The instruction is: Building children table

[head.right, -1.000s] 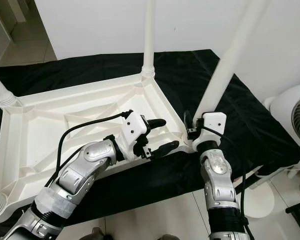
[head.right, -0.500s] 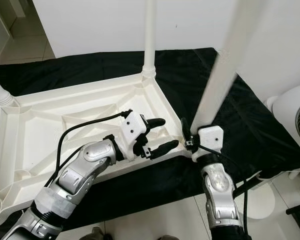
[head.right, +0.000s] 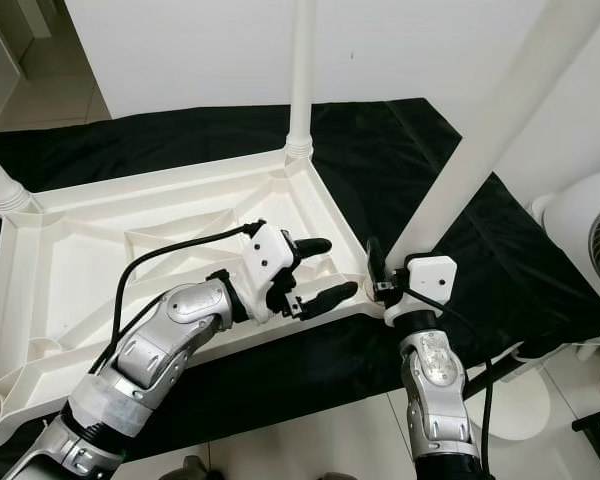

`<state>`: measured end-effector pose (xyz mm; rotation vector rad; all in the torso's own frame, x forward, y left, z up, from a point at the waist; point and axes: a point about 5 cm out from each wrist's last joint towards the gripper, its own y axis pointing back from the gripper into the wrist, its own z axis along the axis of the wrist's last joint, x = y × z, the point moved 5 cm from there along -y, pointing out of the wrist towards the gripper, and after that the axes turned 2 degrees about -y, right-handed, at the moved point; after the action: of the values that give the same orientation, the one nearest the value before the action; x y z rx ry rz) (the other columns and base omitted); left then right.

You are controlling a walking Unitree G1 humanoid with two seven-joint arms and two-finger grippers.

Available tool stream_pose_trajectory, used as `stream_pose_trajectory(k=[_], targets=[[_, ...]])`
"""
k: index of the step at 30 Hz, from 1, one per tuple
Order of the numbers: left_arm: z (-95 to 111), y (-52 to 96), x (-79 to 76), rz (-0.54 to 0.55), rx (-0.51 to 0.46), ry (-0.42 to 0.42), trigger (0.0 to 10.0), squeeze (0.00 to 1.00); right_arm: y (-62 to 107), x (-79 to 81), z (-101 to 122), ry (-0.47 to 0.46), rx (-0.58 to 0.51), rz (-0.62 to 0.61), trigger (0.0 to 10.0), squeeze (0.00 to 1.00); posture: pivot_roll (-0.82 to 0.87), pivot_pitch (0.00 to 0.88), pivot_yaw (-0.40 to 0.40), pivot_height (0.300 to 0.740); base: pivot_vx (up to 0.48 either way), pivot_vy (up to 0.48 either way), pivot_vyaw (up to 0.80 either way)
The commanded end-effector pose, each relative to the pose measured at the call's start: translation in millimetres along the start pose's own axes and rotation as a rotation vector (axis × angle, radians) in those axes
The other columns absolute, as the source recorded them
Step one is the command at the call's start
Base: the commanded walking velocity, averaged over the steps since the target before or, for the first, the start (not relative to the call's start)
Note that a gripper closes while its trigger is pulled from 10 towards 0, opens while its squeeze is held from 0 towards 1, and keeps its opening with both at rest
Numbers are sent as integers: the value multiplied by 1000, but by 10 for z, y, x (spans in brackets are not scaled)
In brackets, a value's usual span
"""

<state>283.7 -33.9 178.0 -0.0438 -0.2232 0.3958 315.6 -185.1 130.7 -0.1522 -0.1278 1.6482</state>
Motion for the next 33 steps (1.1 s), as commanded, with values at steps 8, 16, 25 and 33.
stream_pose_trajectory(k=[8,16,25,33], targets=[[69,-32,-12,-29,-16,-17,10000,0,6,-72,-463,-41,302,-4,10000,0,-10,45,38,740,0,0,0],[87,-45,-4,-20,-23,-17,10000,0,-76,-92,-512,-123,403,-13,10000,0,-5,43,31,740,0,0,0],[92,-46,8,-12,-23,-19,10000,0,-41,-64,-480,16,364,3,10000,0,0,43,24,740,0,0,0],[114,-52,37,-1,-30,-11,10000,0,127,78,-490,23,304,29,10000,0,-6,44,32,740,0,0,0]])
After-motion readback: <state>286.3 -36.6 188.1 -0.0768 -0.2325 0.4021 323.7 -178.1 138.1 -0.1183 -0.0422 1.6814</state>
